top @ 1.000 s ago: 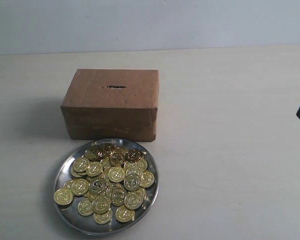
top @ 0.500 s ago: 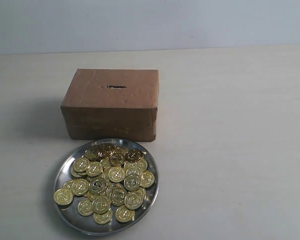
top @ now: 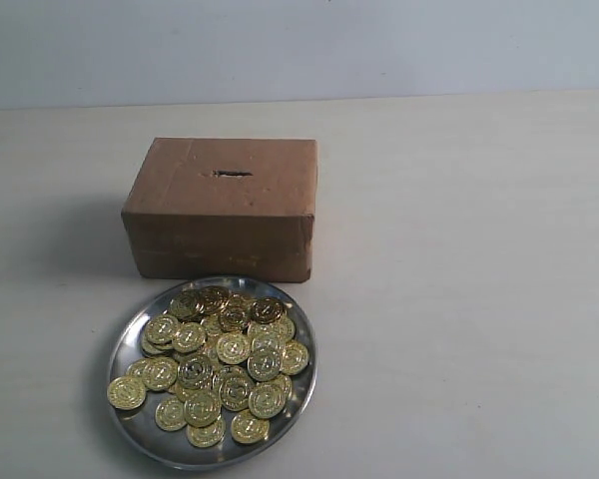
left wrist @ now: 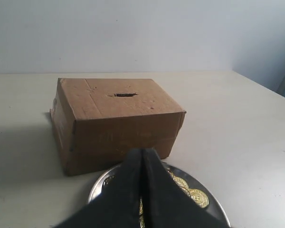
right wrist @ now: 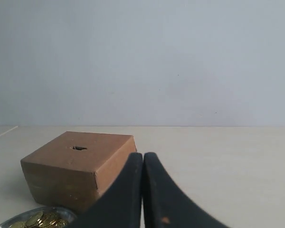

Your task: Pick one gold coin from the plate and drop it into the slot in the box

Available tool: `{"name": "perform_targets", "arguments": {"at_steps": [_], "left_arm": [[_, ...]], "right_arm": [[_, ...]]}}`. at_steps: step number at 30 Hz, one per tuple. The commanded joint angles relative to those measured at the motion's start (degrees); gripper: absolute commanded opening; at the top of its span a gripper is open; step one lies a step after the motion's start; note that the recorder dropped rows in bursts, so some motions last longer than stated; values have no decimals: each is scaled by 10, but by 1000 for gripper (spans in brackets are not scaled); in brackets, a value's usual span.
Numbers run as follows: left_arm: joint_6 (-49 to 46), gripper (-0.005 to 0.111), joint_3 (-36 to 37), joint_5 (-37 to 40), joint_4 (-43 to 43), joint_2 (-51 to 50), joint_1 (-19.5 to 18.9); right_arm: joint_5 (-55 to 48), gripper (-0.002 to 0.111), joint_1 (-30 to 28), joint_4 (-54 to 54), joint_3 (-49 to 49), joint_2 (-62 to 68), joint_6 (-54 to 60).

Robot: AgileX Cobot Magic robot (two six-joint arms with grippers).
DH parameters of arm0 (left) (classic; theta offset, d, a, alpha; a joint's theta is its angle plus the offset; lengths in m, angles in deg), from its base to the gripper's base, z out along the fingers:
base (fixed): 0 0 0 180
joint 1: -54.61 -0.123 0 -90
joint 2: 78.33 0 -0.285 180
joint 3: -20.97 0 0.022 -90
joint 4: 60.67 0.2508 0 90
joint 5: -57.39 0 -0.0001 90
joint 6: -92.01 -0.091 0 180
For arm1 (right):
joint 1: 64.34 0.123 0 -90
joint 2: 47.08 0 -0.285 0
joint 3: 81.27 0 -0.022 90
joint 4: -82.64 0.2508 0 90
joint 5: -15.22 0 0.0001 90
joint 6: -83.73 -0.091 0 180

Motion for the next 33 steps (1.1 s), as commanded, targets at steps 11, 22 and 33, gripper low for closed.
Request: {"name": "perform_targets", "arguments": {"at_steps": [11,22,33], "left_arm": [[-2,0,0,1,-4,3,-1],[-2,0,0,2,-4,3,-1],[-2,0,0,2,-4,3,-1]], "right_arm": [[-83,0,-228,-33,3,-53,103],[-193,0,-310,-86,3,-99,101],[-172,0,-308,-86,3,-99,45]]}}
